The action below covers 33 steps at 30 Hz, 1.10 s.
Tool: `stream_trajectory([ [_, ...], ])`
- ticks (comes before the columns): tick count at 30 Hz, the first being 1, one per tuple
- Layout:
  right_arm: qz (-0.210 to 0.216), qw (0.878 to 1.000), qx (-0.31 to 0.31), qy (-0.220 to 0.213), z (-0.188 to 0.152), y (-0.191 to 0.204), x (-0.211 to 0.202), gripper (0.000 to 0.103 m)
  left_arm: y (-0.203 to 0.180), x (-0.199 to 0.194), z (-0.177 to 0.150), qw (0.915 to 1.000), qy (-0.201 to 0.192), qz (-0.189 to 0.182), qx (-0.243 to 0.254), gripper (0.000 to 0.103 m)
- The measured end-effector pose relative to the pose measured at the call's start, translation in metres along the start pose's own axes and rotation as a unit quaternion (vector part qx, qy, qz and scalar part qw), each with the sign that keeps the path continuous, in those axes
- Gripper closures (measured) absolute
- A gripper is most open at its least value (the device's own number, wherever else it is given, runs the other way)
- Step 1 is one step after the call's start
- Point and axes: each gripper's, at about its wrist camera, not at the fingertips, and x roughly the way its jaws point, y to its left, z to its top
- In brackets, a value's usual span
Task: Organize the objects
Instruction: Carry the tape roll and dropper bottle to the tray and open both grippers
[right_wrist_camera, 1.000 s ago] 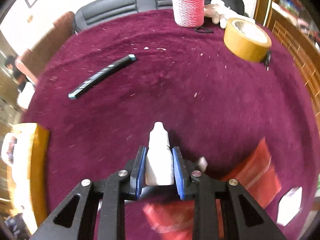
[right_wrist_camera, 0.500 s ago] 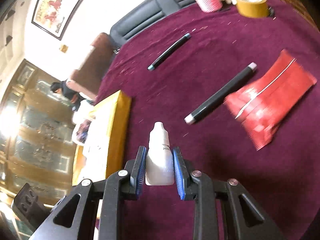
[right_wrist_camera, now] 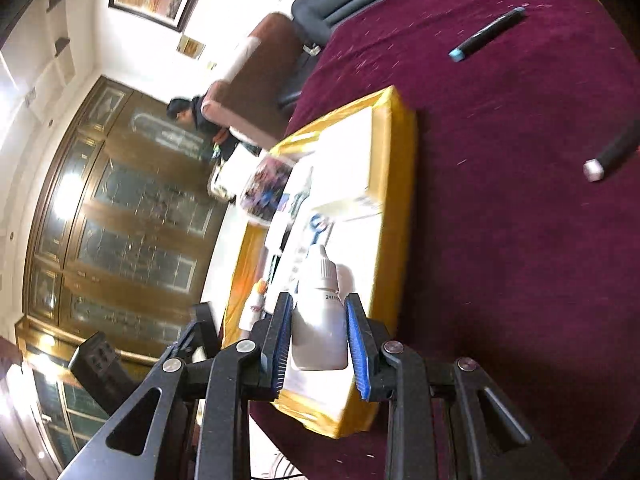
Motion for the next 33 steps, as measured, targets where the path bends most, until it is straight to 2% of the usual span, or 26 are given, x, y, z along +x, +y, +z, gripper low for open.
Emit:
stream_trajectory([
  [5,-0.037,0.999,-0.033,0.022,-0.012,0.026,0.038,0.074,-0.006,0.023,-0.011,0.9994,0.027,-0.019,0.01,0.094],
  [10,-0.094,0.992,-0.073,0.04,-0.024,0.043,0.064,0.074,-0.006,0.048,-0.018,0.9983,0.054,-0.002,0.021,0.094],
  [14,-0.133,0.984,-0.107,0.043,-0.04,0.049,0.074,0.074,0.003,0.054,-0.021,0.9982,0.053,0.007,0.025,0.093],
  [17,-0.166,0.976,-0.135,0.043,-0.049,0.052,0.078,0.074,0.008,0.057,-0.022,0.9982,0.054,-0.004,0.027,0.093],
  [19,-0.17,0.974,-0.14,0.047,-0.051,0.049,0.078,0.074,0.009,0.057,-0.021,0.9982,0.055,-0.005,0.025,0.092],
  [22,-0.181,0.97,-0.155,0.042,-0.05,0.052,0.08,0.073,0.008,0.051,-0.016,0.9984,0.051,-0.009,0.024,0.083],
  [24,-0.186,0.967,-0.166,0.043,-0.052,0.055,0.083,0.072,0.005,0.046,-0.014,0.9986,0.042,-0.003,0.033,0.063],
  [27,-0.191,0.964,-0.179,0.041,-0.054,0.058,0.085,0.066,0.003,0.036,-0.008,0.9988,0.028,0.015,0.037,0.047],
  [28,-0.183,0.966,-0.178,0.038,-0.055,0.058,0.084,0.065,0.005,0.033,-0.004,0.9989,0.026,0.019,0.035,0.043],
  [30,-0.164,0.971,-0.171,0.033,-0.052,0.056,0.081,0.061,0.007,0.024,0.004,0.999,0.02,0.033,0.025,0.03],
  [33,-0.156,0.973,-0.17,-0.005,-0.048,0.057,0.063,0.05,0.003,0.01,0.013,0.9971,0.002,0.072,0.026,0.026],
])
